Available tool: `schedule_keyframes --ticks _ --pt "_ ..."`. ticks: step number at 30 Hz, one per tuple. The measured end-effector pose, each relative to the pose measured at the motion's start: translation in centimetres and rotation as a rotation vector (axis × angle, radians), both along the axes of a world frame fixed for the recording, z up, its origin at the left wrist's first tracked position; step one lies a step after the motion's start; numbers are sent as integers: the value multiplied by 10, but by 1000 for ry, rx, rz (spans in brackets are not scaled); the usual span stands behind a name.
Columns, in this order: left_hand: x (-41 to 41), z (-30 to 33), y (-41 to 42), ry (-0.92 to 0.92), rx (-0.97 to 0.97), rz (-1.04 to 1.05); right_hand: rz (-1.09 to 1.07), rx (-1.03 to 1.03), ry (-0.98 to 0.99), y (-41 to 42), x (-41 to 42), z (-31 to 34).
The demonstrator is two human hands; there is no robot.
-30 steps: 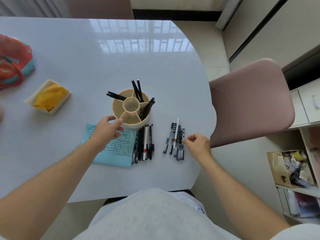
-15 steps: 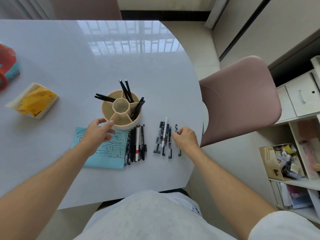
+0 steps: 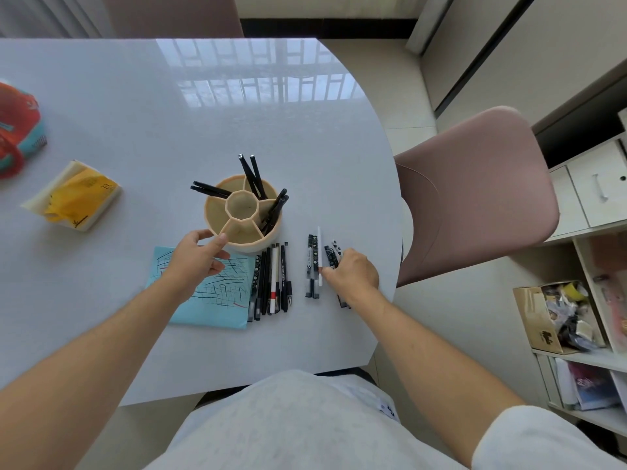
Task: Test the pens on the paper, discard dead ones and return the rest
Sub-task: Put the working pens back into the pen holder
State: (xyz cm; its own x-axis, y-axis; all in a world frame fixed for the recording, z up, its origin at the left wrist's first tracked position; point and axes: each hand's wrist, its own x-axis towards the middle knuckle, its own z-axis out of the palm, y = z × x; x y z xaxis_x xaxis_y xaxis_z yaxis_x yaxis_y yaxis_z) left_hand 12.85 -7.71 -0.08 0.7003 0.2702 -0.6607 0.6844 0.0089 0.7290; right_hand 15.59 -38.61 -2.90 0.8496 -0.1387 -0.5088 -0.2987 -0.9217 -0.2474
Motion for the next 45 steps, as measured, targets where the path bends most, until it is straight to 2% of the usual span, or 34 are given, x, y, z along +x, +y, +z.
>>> schedule_keyframes --ticks 3,5,11,14,22,32,34,37,40,43,45 --pt "0 1 -1 3 4 -1 172 -122 10 5 3 2" --pt "0 2 -1 6 -1 2 236 -129 -2 4 2 2" --pt "0 3 -1 15 -6 10 96 121 -36 6 0 2" --pt "0 3 -1 19 0 8 113 202 -67 21 1 5" --pt "1 5 -3 22 25 -5 190 15 -99 39 1 0" --pt "-1 13 -14 84 77 -55 239 4 60 52 7 2" --pt "1 16 -14 72 83 -37 135 157 29 51 10 8" --pt "3 17 -9 43 67 35 -194 591 -84 56 17 30" --pt "5 14 -7 21 49 64 -506 1016 -72 67 32 57" --pt "4 11 -9 27 67 36 -664 1410 -41 84 45 80" --pt "4 10 -12 33 66 20 -737 1557 -62 95 52 88"
